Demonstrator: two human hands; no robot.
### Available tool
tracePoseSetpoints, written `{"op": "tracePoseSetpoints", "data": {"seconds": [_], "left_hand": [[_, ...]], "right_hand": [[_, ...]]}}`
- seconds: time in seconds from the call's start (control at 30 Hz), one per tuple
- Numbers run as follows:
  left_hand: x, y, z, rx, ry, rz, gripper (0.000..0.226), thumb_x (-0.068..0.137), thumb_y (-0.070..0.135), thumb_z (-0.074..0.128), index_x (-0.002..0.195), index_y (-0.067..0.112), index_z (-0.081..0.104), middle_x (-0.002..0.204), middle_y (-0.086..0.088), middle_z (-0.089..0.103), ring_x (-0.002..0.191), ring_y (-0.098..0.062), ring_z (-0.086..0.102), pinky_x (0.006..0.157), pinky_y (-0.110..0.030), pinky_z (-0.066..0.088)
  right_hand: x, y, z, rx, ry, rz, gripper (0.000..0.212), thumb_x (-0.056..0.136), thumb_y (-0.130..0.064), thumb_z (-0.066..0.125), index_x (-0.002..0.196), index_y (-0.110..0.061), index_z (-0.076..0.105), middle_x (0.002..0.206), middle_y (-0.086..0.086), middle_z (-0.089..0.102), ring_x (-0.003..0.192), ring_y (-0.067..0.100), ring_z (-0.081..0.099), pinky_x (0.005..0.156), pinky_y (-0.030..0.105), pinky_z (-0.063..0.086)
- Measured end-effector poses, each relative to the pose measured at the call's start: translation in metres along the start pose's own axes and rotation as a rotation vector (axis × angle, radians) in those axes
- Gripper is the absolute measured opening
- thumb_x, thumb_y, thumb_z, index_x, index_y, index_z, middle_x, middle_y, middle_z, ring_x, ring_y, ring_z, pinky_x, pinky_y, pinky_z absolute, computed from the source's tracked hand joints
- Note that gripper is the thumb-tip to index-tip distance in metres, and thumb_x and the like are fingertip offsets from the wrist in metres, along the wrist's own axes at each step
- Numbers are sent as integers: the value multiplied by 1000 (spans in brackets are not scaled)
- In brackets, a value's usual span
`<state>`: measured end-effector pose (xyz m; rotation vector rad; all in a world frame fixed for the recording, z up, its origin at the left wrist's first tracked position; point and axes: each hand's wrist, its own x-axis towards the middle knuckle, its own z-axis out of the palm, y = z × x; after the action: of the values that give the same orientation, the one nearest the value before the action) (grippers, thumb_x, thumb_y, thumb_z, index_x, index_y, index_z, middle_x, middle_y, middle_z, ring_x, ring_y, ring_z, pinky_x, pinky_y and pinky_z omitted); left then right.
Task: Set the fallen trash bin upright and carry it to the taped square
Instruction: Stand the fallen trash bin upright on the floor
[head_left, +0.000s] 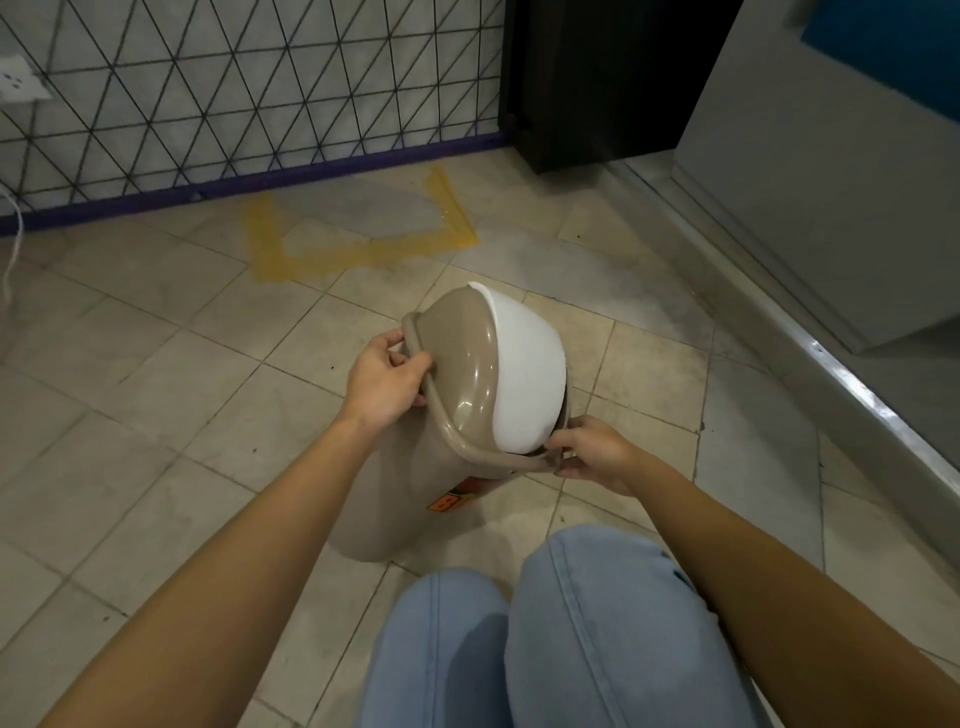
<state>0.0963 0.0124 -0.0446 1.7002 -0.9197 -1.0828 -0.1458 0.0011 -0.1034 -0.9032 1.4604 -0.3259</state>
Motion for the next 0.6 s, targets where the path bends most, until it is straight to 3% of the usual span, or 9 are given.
{"op": "tracePoseSetpoints", "data": {"seconds": [0.17,0.27,0.37,0.5,0.6], "left_hand": [[-1,0,-11,-89,32,-28,49,85,20,59,131,13,45,83,-2,59,69,-11,59,50,-18,48],[-2,-4,-13,-127,32,-42,48,86,23,56,131,12,45,87,-3,61,73,-14,58,63,-28,47],[-2,-9,-13,-171,19,-60,44,88,21,53,131,12,46,89,-6,63,75,-16,58,64,-32,48],[-4,-19,-11,-211,13,-108,43,91,20,51,134,12,46,97,-10,66,80,-19,61,66,-34,50],[-7,-27,-9,-248,9,-128,42,93,19,49,134,11,47,86,-4,65,69,-14,59,60,-28,48]], "right_hand": [[-16,-23,-7,0,25,-89,16,81,-11,60,96,-9,55,84,5,60,75,17,58,63,26,50],[-24,-34,-11,-17,39,-129,21,79,-11,61,99,-8,57,88,6,60,78,17,57,69,28,49],[-30,-41,-16,-42,27,-152,19,78,-10,62,97,-10,59,93,7,61,82,18,57,79,33,50],[-33,-43,-19,-91,33,-166,39,75,-13,68,112,-9,56,98,5,65,89,19,61,88,36,52],[-34,-41,-19,-90,53,-166,56,71,-13,73,120,-10,47,98,4,64,90,18,64,85,35,54]]}}
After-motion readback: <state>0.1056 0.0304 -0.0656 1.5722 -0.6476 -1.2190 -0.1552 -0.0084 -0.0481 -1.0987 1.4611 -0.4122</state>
